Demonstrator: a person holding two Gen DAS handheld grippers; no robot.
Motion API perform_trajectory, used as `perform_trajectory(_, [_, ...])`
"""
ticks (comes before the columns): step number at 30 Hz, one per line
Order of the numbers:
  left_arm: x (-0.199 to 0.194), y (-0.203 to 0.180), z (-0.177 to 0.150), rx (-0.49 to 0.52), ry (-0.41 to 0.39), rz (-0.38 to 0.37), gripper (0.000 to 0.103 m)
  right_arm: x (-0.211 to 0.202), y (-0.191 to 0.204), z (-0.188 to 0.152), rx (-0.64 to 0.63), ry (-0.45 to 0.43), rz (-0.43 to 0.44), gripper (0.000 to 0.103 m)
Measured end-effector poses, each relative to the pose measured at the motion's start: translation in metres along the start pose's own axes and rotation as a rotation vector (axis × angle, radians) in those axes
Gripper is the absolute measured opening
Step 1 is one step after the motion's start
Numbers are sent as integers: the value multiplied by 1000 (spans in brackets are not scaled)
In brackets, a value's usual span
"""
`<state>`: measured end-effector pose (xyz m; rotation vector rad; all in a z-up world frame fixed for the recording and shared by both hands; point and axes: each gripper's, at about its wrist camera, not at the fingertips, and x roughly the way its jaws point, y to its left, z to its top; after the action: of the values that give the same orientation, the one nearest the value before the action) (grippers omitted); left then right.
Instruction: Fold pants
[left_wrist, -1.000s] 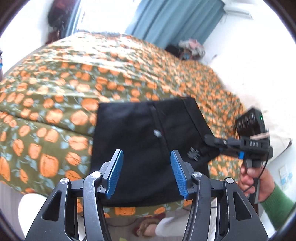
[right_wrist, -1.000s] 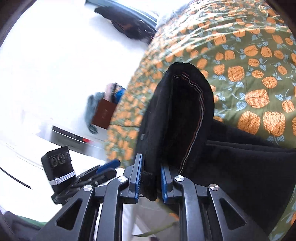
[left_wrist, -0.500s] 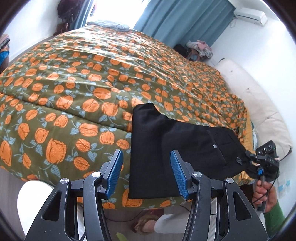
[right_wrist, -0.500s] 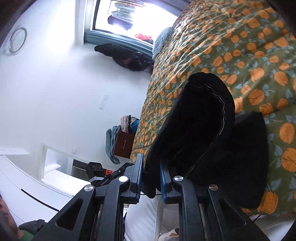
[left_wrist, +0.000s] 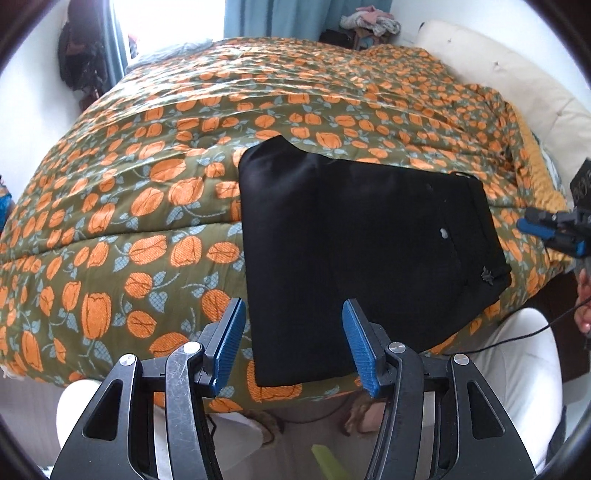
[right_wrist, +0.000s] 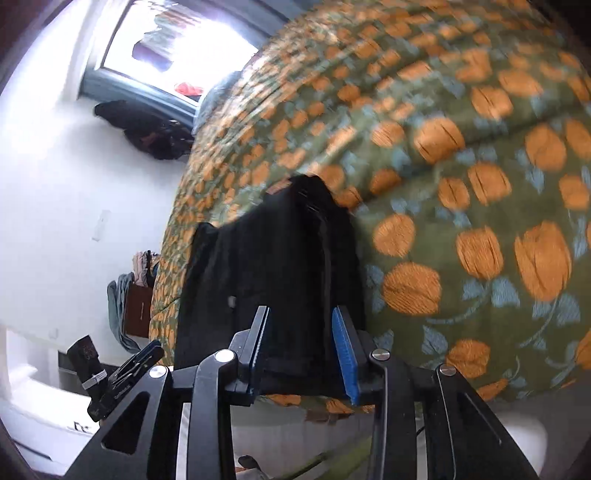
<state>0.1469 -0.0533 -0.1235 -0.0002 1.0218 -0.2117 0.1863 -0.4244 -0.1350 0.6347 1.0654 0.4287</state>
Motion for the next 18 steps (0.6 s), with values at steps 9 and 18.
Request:
perform_trajectory(9, [36, -50, -14, 242, 63, 106, 68, 65, 36, -48, -303, 250, -230, 29])
perform_trajectory(18, [18, -24, 16, 91, 14, 89, 79, 32, 87, 22, -401, 78, -256, 30])
